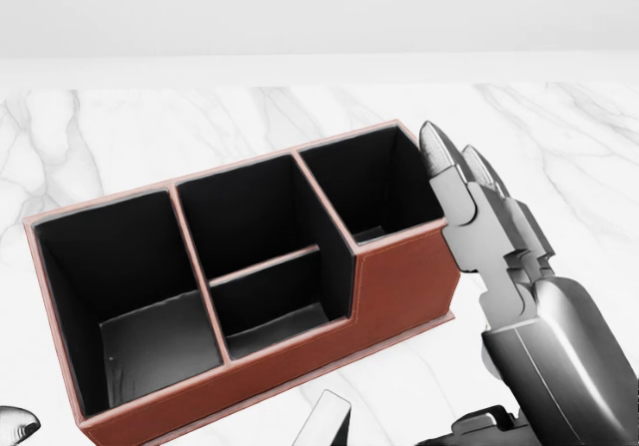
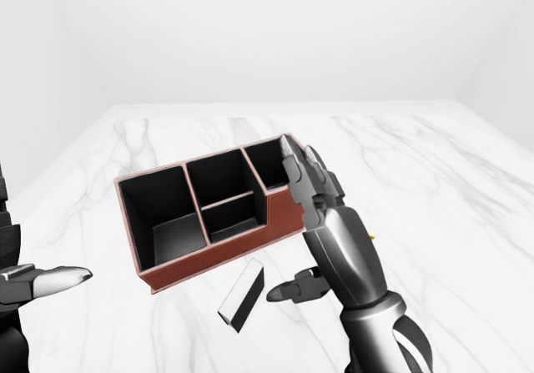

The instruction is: Pick up the book and place it in the front compartment of the caddy.

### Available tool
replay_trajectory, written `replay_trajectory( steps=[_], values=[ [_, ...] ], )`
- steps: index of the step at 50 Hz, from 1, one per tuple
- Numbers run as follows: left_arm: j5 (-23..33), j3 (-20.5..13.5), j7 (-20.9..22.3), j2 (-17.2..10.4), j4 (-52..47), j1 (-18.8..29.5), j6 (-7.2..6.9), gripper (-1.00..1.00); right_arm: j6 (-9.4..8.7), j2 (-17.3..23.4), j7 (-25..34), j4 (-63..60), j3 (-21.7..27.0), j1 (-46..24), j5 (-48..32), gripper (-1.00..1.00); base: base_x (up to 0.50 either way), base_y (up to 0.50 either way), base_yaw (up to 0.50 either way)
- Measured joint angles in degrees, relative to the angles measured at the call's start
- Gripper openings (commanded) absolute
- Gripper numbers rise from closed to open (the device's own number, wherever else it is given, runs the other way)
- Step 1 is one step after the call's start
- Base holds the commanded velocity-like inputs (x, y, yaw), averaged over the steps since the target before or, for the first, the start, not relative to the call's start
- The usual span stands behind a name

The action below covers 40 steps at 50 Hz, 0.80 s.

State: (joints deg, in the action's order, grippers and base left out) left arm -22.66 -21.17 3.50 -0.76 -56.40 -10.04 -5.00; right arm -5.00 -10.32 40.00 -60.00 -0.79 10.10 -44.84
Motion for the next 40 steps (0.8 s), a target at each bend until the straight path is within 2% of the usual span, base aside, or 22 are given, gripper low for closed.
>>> replay_trajectory(
  steps=[13, 28, 40],
  values=[
    [0.0, -0.1, 0.0, 0.0, -0.1, 0.0, 0.00, 1.00, 0.00, 2.9, 0.0, 0.0, -1.8, -0.3, -3.5, 1.00, 0.00, 0.00, 0.00],
    [0.1, 0.1, 0.0, 0.1, -0.2, -0.1, 0.00, 1.00, 0.00, 9.8, 0.0, 0.0, -3.1, -0.2, -3.6, 1.00, 0.00, 0.00, 0.00],
    [0.2, 0.2, 0.0, 0.1, -0.3, -0.1, 0.00, 1.00, 0.00, 11.9, 0.0, 0.0, -3.1, -0.7, -5.2, 1.00, 0.00, 0.00, 0.00]
  ],
)
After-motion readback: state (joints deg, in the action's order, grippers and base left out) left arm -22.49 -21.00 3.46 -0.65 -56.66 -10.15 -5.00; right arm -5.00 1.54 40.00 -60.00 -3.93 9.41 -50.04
